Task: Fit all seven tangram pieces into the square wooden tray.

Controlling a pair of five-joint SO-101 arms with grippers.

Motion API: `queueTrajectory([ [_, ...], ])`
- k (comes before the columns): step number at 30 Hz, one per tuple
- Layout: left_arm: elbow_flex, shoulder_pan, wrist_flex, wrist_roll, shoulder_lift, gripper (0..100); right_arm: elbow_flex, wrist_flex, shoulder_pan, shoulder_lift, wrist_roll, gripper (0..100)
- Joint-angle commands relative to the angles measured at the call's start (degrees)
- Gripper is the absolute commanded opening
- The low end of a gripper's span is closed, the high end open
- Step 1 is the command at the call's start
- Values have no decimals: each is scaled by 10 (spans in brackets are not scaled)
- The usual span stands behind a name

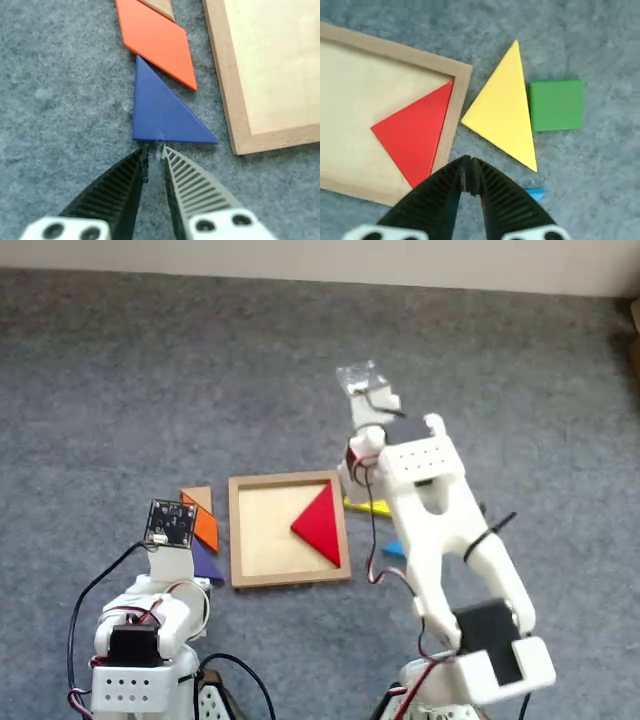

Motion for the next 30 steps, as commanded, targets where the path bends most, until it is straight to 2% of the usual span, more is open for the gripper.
queueTrajectory([
  [1,12,0,2,3,-27,67,46,-65,3,-55,12,5],
  [8,12,0,2,3,-27,67,76,-81,16,-22,11,15],
  [14,12,0,2,3,-27,67,36,-78,48,10,11,203],
  [16,12,0,2,3,-27,67,32,-78,48,17,14,238],
  [24,12,0,2,3,-27,67,31,-78,42,17,12,238],
  [30,12,0,2,3,-27,67,34,-82,-3,22,12,238],
])
